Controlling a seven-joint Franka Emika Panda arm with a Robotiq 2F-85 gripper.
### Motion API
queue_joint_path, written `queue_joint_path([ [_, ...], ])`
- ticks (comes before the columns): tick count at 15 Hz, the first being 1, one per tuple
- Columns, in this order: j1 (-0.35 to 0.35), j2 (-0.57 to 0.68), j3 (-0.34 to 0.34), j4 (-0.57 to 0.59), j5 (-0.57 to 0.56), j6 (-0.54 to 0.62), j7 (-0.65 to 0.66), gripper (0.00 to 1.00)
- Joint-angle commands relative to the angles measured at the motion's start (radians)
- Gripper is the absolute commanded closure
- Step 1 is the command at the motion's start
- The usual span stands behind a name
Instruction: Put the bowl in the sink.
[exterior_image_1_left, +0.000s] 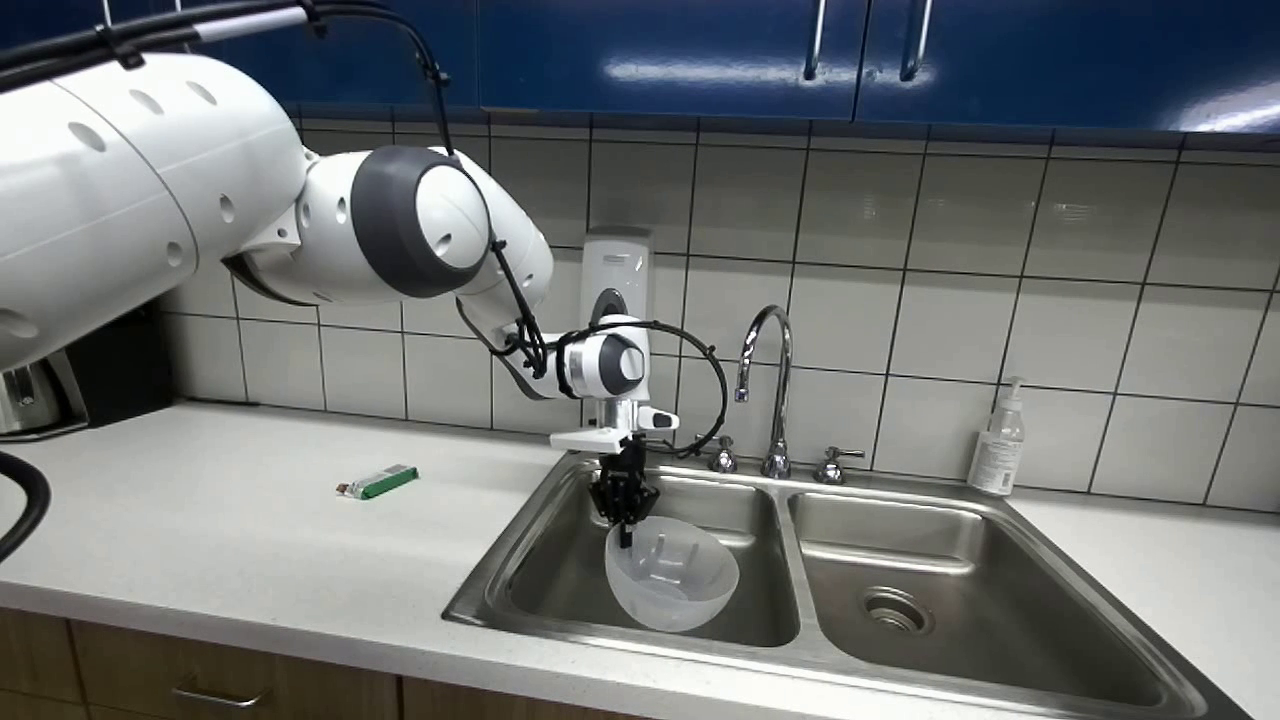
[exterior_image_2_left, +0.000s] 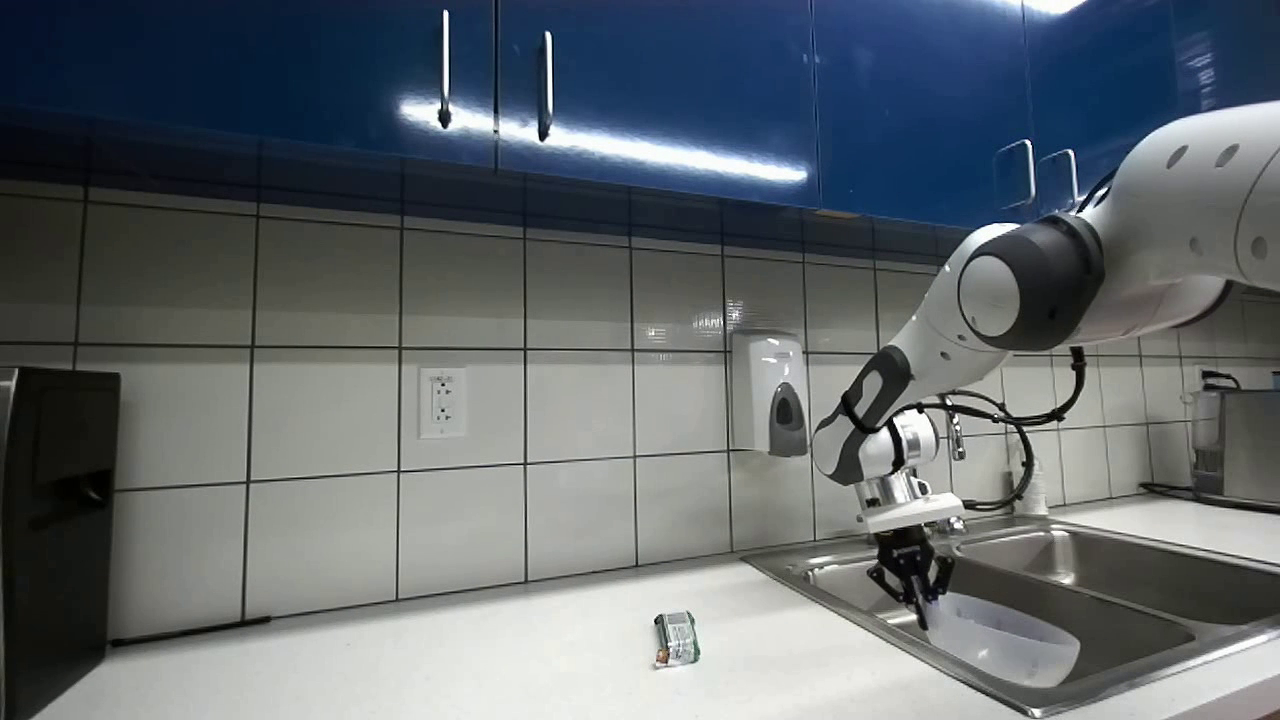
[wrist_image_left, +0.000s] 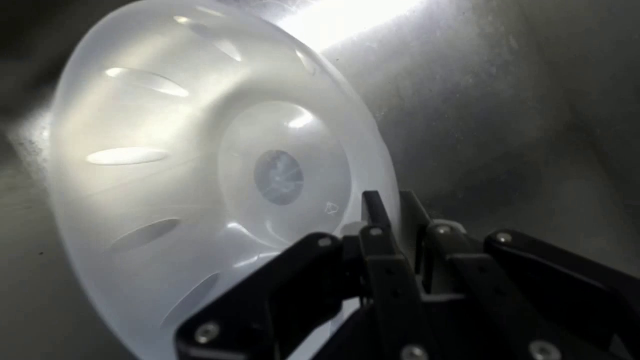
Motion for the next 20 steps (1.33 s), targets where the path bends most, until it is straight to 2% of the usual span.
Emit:
queue_joint_path([
  [1, -0.006, 0.019, -0.001, 0.05, 0.007, -0.029, -0.008, 0.6],
  [9, 0.006, -0.011, -0.003, 0.033, -0.001, -0.043, -0.009, 0.04],
  [10, 0.005, -0.028, 0.001, 0.022, 0.001, -0.05, -0.018, 0.0],
  [20, -0.012, -0.204, 0.014, -0.074, 0.024, -0.098, -0.054, 0.0],
])
